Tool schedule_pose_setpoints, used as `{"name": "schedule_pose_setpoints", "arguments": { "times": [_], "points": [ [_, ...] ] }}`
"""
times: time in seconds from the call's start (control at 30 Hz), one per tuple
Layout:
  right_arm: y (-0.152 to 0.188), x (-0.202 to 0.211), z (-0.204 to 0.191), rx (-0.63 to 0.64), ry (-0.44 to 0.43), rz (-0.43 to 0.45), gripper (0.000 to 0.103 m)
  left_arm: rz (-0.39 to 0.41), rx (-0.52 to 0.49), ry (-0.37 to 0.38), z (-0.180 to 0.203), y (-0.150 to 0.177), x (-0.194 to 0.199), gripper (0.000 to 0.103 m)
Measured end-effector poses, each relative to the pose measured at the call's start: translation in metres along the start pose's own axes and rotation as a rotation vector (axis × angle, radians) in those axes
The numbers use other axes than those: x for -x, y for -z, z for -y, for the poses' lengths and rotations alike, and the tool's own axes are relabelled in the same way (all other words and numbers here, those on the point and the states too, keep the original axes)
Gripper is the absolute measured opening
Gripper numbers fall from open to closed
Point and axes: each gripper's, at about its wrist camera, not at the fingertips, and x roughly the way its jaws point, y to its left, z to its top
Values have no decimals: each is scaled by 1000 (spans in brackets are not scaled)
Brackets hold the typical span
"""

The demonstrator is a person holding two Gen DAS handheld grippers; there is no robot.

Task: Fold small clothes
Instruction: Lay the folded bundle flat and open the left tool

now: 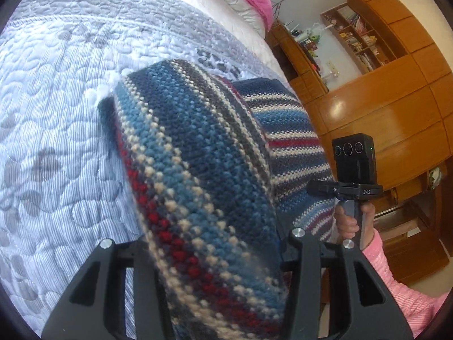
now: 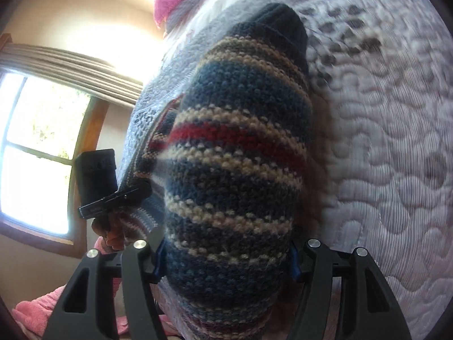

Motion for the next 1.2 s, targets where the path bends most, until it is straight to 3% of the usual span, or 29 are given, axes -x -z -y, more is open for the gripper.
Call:
{"name": "schedule_pose_setpoints", "arguments": {
  "times": [0.07, 0.13, 0.27, 0.33, 0.47, 0.6, 0.73, 0.77, 0.8, 0.83, 0.9, 1.07, 1.2],
  "points": [
    [5, -4, 18, -28, -53, 29, 64, 8, 22, 29, -13, 3, -6, 47],
    [6, -6, 16, -13, -34, 48, 65, 21, 30, 25, -19, 7, -9, 49],
    [7, -6, 6, -10, 5, 45, 72, 38, 40, -49, -12, 14, -3, 57],
    [10, -5, -9, -24, 17, 62, 83, 49, 60, -91, -5, 15, 9, 60],
    [40, 14, -18, -14, 41, 82, 87, 90, 33, -192, 15, 33, 40, 63],
    [74, 20, -15, -18, 21, 87, 87, 128, -2, -222, 36, 66, 60, 66],
    [91, 27, -4, 4, 47, 104, 78, 137, -18, -273, 46, 94, 53, 68],
    [92, 24, -8, 10, 60, 104, 71, 137, -16, -292, 47, 99, 49, 65],
    [92, 21, -10, 9, 56, 91, 57, 132, -10, -324, 44, 105, 46, 62],
    [93, 20, -11, 1, 58, 85, 49, 115, -4, -345, 42, 105, 40, 53],
    [99, 24, -16, 23, 77, 88, 38, 110, 20, -354, 37, 107, 39, 48],
    [109, 34, -22, 29, 128, 106, 33, 120, 37, -349, 24, 115, 49, 44],
    [110, 13, -15, -2, 187, 88, 32, 124, 34, -351, 14, 126, 47, 44]
  ]
}}
